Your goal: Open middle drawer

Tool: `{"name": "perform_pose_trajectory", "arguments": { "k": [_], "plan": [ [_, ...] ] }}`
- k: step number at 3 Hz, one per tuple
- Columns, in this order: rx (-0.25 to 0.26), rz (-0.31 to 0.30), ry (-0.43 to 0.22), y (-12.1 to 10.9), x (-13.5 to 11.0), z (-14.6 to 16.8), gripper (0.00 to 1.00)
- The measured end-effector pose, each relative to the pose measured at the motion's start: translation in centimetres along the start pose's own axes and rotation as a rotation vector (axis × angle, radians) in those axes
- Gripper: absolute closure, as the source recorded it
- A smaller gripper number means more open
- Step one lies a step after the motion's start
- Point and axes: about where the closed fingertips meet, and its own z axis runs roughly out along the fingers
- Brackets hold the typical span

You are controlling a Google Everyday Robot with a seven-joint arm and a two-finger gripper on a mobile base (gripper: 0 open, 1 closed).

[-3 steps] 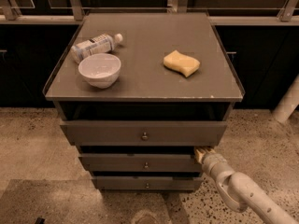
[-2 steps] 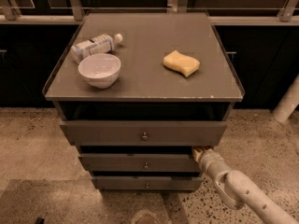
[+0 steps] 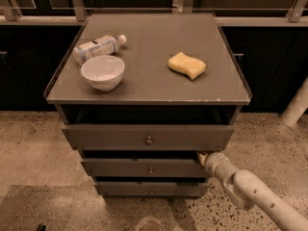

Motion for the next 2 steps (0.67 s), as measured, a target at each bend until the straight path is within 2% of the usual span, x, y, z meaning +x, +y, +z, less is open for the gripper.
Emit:
{"name": "perform_pose_trajectory", "arguments": {
  "k": [1,2],
  "plan": [
    [-0.048,-0.016,0.027,0.89,0.14,0.48,1.00],
    [-0.048,-0.016,0.027,0.94,0.18,0.39,1.00]
  ]
}}
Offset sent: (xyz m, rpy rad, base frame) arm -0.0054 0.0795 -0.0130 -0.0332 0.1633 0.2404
